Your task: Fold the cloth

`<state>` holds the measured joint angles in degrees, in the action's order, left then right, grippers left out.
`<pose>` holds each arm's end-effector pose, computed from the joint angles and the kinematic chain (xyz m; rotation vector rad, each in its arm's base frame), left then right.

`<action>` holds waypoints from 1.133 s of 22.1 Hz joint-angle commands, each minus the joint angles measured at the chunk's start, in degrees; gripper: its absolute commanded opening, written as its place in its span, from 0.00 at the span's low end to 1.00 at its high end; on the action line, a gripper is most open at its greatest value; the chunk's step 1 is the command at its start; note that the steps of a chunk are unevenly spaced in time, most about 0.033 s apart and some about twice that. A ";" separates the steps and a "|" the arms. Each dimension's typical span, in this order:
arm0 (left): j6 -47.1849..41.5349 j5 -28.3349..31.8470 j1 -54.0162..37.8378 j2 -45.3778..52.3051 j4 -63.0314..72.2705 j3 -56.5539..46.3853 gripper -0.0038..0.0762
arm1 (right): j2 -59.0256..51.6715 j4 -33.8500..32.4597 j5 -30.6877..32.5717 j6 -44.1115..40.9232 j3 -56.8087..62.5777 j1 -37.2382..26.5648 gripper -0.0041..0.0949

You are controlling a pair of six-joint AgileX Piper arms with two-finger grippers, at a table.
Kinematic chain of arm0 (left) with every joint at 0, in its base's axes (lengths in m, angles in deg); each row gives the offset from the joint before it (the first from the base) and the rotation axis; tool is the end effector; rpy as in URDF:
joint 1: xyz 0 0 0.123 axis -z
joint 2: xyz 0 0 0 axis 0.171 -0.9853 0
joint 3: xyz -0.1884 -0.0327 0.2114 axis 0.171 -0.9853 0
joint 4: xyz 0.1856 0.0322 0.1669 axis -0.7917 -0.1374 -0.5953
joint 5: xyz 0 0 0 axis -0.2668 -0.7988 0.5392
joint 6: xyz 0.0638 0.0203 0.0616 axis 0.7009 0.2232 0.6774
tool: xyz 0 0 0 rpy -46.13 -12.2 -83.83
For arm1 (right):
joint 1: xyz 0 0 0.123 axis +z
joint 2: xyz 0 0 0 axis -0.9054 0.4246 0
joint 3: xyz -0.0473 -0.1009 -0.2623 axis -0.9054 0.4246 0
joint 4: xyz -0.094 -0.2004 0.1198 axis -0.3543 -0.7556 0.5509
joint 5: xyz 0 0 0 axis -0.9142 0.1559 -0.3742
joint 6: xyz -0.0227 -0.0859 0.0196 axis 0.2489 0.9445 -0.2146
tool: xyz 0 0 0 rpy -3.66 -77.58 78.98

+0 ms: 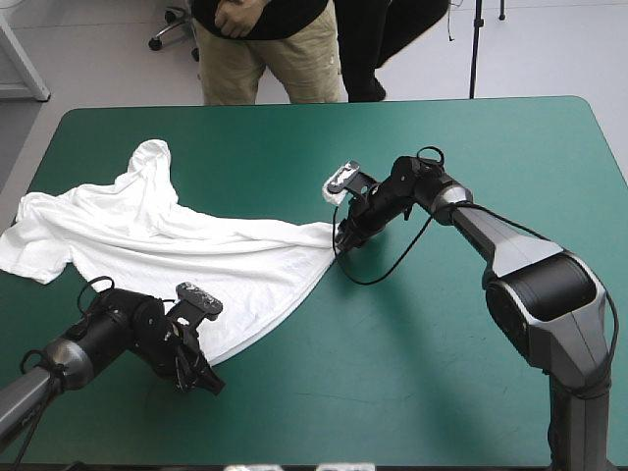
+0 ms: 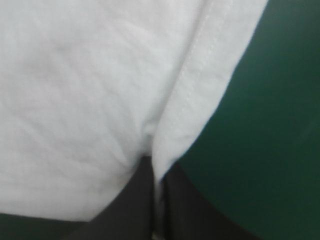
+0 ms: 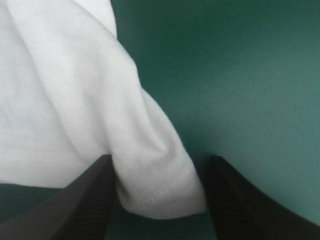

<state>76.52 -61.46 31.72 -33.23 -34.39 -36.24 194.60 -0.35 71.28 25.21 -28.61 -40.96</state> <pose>0.1682 -0.0781 0.1966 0.9068 2.9318 -0.1748 0.4034 0.2118 0.2085 -1.2678 2.3336 0.4254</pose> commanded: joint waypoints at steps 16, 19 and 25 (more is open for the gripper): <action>-2.45 -16.60 0.30 10.57 -13.01 32.80 0.04 | -25.40 1.20 21.21 -8.56 -11.48 -3.79 0.02; -1.79 -16.70 0.30 10.66 -15.16 43.86 0.04 | -30.58 6.25 20.04 -8.56 -13.99 -7.14 0.02; -0.25 -10.97 0.30 9.24 -14.94 63.33 0.04 | -37.17 15.66 17.18 -5.58 -25.59 -11.80 0.02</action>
<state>75.50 -78.00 31.84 -24.16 -49.05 18.63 162.13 8.56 92.74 17.69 -47.60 -51.38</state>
